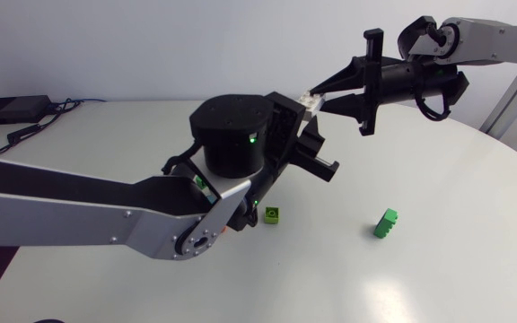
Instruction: Sort duplo bricks by size, large to the right and small to the left
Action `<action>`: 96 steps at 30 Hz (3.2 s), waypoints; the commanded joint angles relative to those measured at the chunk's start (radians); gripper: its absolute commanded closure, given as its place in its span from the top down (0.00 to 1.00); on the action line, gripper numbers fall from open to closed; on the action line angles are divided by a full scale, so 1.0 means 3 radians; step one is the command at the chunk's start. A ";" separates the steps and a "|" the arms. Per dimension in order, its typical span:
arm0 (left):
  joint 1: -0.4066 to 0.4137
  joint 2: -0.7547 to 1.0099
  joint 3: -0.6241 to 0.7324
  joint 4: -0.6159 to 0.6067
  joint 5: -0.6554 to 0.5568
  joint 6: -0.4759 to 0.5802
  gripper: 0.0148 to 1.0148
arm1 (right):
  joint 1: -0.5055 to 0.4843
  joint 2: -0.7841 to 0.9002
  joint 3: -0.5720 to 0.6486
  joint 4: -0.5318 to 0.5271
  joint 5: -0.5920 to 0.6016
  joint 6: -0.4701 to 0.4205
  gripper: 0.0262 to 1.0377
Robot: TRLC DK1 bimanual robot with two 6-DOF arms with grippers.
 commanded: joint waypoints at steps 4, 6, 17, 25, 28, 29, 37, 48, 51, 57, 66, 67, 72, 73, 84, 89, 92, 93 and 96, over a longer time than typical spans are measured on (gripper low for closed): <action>0.0029 0.0053 0.0016 -0.0036 -0.0018 0.0072 0.62 | -0.0056 -0.0075 -0.0056 0.0014 -0.0042 0.0091 0.18; 0.0039 0.0022 0.0016 -0.0072 -0.0018 0.0082 0.89 | -0.0102 -0.0065 -0.0056 0.0029 -0.0042 0.0107 0.18; 0.0367 -0.0101 -0.0040 -0.0466 0.0089 0.0015 0.97 | -0.0399 -0.0008 -0.0102 0.0035 0.0178 0.0122 0.18; 0.0878 -0.0530 -0.0065 -0.1841 0.0744 -0.0123 0.97 | -0.0496 0.0191 -0.0311 -0.0318 0.1262 -0.0481 0.18; 0.1026 -0.0658 -0.0137 -0.2097 0.0856 -0.0112 0.97 | -0.0603 0.0309 -0.0475 -0.0380 0.1589 -0.0712 0.18; 0.1072 -0.0663 -0.0152 -0.2163 0.0872 -0.0112 0.97 | -0.0629 0.0349 -0.0526 -0.0375 0.1773 -0.0799 0.18; 0.1277 -0.0489 -0.0157 -0.2726 0.1189 -0.0112 0.97 | -0.0685 0.0523 -0.0797 -0.0052 0.2924 -0.1218 0.19; 0.1338 -0.0372 -0.0137 -0.2766 0.1204 -0.0092 0.97 | -0.0649 0.0661 -0.0746 -0.0165 0.3036 -0.1269 0.97; 0.1348 -0.0305 -0.0055 -0.2864 0.1230 -0.0092 0.97 | -0.0624 0.0600 -0.0628 -0.0231 0.3021 -0.1259 0.97; 0.1399 0.0221 0.0538 -0.3426 0.1235 -0.0240 0.97 | -0.0450 0.0390 -0.0275 -0.0359 0.3026 -0.1100 0.97; 0.1491 0.0820 0.1203 -0.3769 0.1071 -0.0394 0.88 | -0.0163 0.0176 -0.0153 -0.0451 0.3031 -0.0988 0.96; 0.1491 0.0866 0.1249 -0.3830 0.1071 -0.0394 0.83 | -0.0153 0.0165 -0.0163 -0.0441 0.3031 -0.0983 0.96; 0.1497 0.0932 0.1290 -0.3943 0.1061 -0.0363 0.49 | -0.0138 0.0130 -0.0183 -0.0451 0.3021 -0.0972 0.96; 0.1497 0.0932 0.1295 -0.3968 0.1061 -0.0363 0.41 | -0.0138 0.0124 -0.0194 -0.0451 0.3016 -0.0972 0.96; 0.1486 0.0947 0.1351 -0.4178 0.0994 -0.0404 0.29 | -0.0097 0.0053 -0.0301 -0.0451 0.2970 -0.0972 0.96; 0.1379 0.0881 0.1428 -0.4178 0.0994 -0.0383 0.28 | -0.0123 -0.0014 -0.0337 -0.0467 0.2949 -0.0993 0.96; 0.1318 0.0743 0.1556 -0.4086 0.1015 -0.0373 0.29 | -0.0143 -0.0054 -0.0378 -0.0497 0.2862 -0.1029 0.96; 0.1287 0.0727 0.1622 -0.4086 0.1046 -0.0368 0.29 | -0.0143 -0.0070 -0.0398 -0.0523 0.2816 -0.1044 0.96; 0.1159 0.0789 0.1786 -0.4086 0.1286 -0.0332 0.29 | -0.0138 -0.0177 -0.0536 -0.0523 0.2786 -0.1080 0.96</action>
